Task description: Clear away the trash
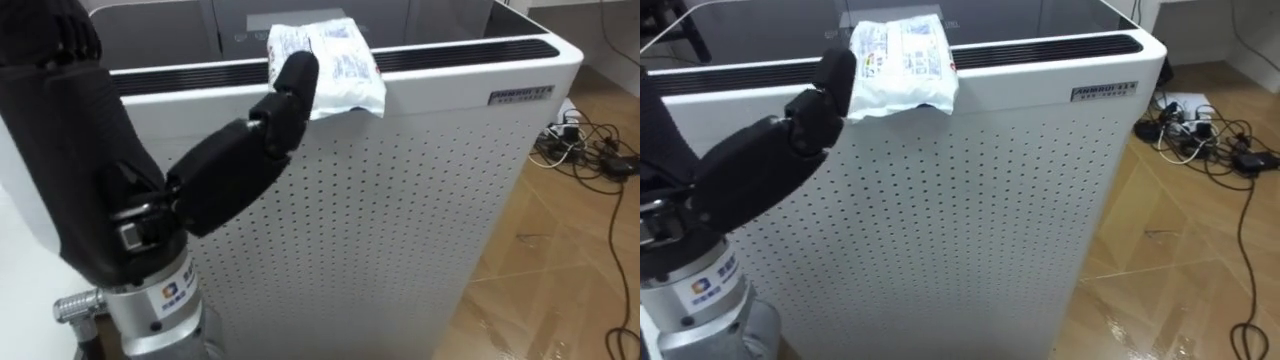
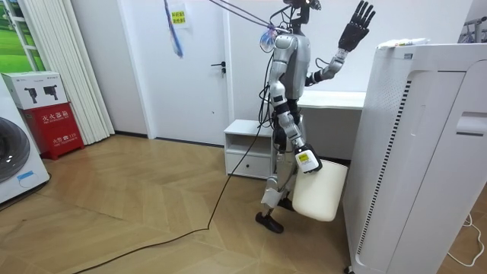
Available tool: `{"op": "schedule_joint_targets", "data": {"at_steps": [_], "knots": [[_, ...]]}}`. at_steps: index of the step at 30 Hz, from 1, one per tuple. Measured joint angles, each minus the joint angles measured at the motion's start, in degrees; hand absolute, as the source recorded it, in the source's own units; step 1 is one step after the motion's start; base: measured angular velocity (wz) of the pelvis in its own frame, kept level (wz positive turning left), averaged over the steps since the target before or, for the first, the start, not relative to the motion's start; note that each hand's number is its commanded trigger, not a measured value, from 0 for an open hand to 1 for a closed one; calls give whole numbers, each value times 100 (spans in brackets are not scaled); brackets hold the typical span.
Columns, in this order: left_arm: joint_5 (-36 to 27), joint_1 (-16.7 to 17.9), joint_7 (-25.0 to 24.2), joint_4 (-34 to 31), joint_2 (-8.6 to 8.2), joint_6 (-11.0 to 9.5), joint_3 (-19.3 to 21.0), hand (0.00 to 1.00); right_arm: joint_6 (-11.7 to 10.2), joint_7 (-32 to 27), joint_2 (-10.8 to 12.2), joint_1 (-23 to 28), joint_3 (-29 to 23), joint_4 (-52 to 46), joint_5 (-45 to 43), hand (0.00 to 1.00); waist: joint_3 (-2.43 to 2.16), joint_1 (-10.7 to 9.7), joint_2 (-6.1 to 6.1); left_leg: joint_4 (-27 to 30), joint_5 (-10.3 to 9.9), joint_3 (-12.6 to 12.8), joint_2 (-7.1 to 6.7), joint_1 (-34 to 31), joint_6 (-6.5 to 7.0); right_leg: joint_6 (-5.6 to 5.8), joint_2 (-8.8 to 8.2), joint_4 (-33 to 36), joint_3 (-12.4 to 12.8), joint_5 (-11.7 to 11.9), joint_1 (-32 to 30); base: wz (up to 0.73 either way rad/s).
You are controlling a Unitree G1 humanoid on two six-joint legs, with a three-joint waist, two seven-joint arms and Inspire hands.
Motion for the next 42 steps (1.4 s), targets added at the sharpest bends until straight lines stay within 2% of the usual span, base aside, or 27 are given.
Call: {"op": "schedule_joint_targets", "data": {"at_steps": [7,11,19,32,38,42], "knots": [[203,1,-116,3,22,11,-32,0,22,136,-23,1,-8,0,-14,100,-35,-13,113,-1,0,0,2,-39,0,0,1,5,14,0,-26,0],[200,3,-230,19,34,5,-28,0,22,238,-43,1,-12,-3,-53,100,-9,-5,175,-25,0,8,4,42,0,0,2,5,37,0,37,0],[202,3,-334,22,44,-23,-28,0,21,254,-45,1,-133,-5,-125,100,-1,-3,184,-28,3,8,1,55,5,8,2,5,42,-5,46,0],[329,49,-459,44,234,-21,-30,0,21,380,-56,6,-193,11,-174,100,6,-71,175,-120,5,83,4,152,8,9,-1,-11,86,-6,105,-1],[394,233,-611,389,301,-9,-89,0,21,438,-51,0,-193,37,-309,100,12,-135,166,-120,8,100,5,152,13,11,-1,-27,91,-7,101,0],[445,239,-739,600,336,-1,-110,0,21,447,-52,-5,-193,128,-350,100,12,-134,166,-126,8,100,4,142,13,11,-1,-47,92,-7,98,0]]}}
